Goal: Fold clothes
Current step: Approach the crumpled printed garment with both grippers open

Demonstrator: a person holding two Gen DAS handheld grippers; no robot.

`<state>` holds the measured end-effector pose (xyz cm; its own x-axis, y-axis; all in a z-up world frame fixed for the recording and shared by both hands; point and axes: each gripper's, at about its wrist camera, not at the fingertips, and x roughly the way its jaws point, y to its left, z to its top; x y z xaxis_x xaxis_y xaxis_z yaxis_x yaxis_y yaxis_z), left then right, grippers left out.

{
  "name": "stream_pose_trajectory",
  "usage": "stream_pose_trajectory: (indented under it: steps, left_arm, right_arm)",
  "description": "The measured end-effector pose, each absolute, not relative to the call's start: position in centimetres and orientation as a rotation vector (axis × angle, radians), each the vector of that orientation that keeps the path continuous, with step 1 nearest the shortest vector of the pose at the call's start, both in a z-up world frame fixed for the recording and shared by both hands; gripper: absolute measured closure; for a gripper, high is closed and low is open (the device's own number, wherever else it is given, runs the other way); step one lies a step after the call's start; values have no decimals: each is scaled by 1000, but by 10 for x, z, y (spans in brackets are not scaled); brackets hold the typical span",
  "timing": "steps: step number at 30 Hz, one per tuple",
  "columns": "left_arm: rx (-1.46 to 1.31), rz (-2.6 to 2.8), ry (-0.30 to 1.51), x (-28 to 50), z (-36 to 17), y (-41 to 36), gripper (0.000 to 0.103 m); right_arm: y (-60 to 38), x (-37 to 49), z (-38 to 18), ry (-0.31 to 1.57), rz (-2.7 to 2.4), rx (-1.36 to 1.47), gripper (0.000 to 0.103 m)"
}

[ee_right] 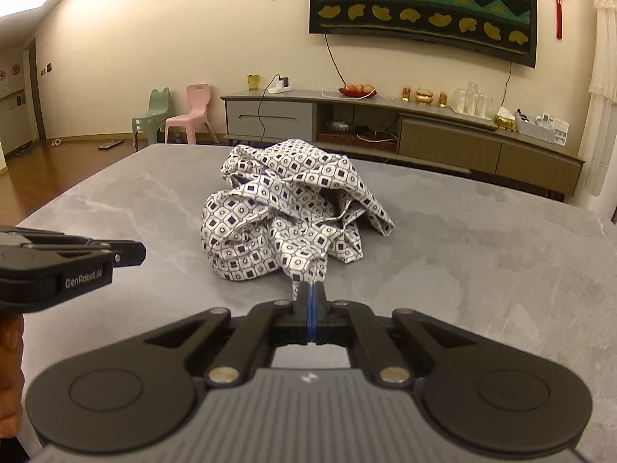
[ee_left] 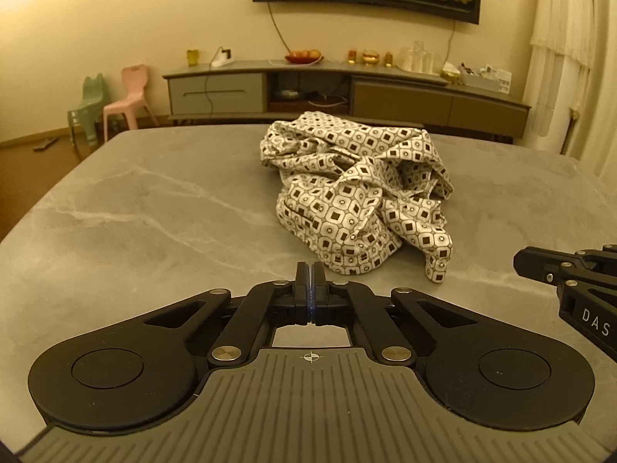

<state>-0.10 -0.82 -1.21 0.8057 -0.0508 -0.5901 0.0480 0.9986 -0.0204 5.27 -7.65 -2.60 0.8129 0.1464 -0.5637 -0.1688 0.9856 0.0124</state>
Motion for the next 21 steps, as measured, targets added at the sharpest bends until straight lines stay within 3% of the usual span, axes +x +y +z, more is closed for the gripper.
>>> stream_pose_trajectory:
  steps: [21]
  left_arm:
    - [54, -50, 634, 13, 0, -11, 103]
  right_arm:
    - [-83, 63, -31, 616, 120, -18, 101]
